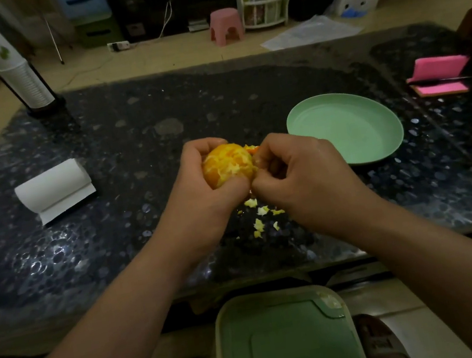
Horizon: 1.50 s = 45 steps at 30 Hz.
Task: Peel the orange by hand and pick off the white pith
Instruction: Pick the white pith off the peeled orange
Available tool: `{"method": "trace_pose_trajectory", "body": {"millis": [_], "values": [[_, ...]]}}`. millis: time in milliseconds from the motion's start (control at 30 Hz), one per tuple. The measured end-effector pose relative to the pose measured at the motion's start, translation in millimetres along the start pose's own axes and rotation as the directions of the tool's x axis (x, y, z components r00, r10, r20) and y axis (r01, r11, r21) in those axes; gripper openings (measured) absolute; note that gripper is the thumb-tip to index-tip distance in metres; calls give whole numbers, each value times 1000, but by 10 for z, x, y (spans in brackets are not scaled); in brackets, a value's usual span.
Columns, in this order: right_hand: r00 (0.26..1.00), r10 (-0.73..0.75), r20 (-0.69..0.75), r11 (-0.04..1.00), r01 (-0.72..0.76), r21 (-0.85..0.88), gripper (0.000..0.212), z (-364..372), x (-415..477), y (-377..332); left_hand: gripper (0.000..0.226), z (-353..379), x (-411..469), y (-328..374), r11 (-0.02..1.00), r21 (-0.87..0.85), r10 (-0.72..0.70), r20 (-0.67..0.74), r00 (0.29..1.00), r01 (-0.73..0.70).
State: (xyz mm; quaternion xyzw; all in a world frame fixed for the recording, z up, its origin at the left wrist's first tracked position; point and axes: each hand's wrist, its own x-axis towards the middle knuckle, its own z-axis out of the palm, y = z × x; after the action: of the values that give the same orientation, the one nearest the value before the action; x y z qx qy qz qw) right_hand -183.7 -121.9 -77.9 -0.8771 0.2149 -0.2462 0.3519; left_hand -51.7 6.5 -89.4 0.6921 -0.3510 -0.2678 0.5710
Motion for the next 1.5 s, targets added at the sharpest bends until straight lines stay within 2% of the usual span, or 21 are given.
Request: {"method": "trace_pose_trajectory", "body": {"millis": [133, 267, 400, 567, 700, 800, 933, 1067, 1167, 1267, 1333, 1400, 1500], "values": [[997, 45, 62, 984, -55, 172, 15, -26, 17, 7, 56, -12, 28, -12, 983, -175, -59, 37, 998, 64], [992, 64, 106, 963, -89, 253, 11, -60, 44, 55, 53, -19, 49, -2, 927, -357, -101, 61, 993, 116], [991, 53, 124, 949, -88, 304, 4, -71, 42, 34, 52, -32, 62, -22, 916, -381, -117, 56, 992, 130], [998, 21, 66, 988, -30, 151, 5, -30, 27, 47, 55, -24, 60, -31, 948, -295, -113, 30, 993, 117], [999, -32, 19, 998, 33, -56, 5, 8, 3, 60, 56, 0, 18, -26, 996, -72, -53, -20, 998, 52], [997, -79, -5, 985, 77, -155, 6, 47, -7, 83, 54, 3, -2, -43, 995, 99, 22, -42, 999, -18], [997, -71, -39, 985, 64, -163, 9, 69, -19, 74, 53, 23, -21, -50, 989, 136, 56, -31, 998, -51], [997, -17, -75, 997, 11, -73, 13, 62, -23, 26, 55, 46, -26, -17, 992, 121, 46, -36, 998, -41], [999, 16, -50, 999, -15, 36, 13, 31, -31, 10, 53, 36, -28, -5, 999, 32, 19, -20, 1000, -18], [997, 66, -29, 991, -62, 117, 14, 14, -10, 32, 51, 56, -24, 3, 983, -176, -49, 14, 999, 50], [995, 94, -27, 987, -90, 130, 15, 11, 13, 60, 51, 70, -8, 14, 912, -387, -131, 35, 991, 134], [993, 117, -30, 986, -113, 119, 16, 1, 29, 87, 55, 67, 3, 46, 786, -573, -212, 103, 972, 232], [992, 123, -15, 982, -119, 148, 19, 2, 17, 83, 48, 27, 7, 97, 651, -684, -271, 196, 942, 330]]}}
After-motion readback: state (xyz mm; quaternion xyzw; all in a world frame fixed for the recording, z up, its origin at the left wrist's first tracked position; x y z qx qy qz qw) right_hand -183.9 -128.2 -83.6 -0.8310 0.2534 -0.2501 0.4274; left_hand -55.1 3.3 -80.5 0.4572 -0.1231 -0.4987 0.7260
